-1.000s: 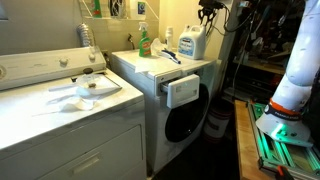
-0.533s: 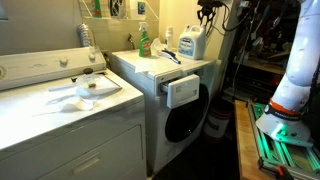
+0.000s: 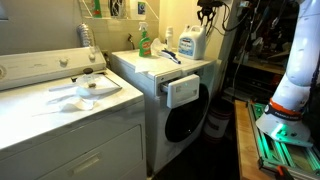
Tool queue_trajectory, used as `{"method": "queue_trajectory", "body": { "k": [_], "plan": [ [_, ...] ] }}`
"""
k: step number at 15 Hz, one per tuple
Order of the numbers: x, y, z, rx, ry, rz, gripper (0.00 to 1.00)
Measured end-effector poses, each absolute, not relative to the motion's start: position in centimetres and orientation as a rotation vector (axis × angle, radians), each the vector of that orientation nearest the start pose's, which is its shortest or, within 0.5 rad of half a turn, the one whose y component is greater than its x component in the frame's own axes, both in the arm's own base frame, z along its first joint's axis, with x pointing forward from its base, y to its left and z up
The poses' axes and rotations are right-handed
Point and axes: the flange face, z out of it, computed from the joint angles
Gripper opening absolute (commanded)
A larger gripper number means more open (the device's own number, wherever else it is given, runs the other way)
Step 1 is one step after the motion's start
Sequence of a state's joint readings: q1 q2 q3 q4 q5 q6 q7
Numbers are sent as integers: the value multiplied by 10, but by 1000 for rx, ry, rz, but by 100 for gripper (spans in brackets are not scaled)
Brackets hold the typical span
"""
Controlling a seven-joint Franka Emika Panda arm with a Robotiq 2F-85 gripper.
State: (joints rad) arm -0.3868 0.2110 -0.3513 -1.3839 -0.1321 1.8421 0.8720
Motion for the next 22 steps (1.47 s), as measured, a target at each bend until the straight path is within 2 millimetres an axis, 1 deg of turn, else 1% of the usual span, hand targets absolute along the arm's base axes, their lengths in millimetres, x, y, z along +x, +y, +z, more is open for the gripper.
{"method": "queue_trajectory", "body": {
  "k": [2, 5, 9, 13, 17, 22],
  "plan": [
    [483, -420, 624, -2349, 2345, -451, 13],
    [480, -418, 623, -2383, 2369, -402, 13],
    [478, -417, 623, -2394, 2379, -386, 13],
    [480, -418, 623, -2384, 2383, -404, 13],
    [485, -419, 623, -2375, 2369, -464, 13],
    [486, -419, 623, -2375, 2368, -464, 13]
  ]
}}
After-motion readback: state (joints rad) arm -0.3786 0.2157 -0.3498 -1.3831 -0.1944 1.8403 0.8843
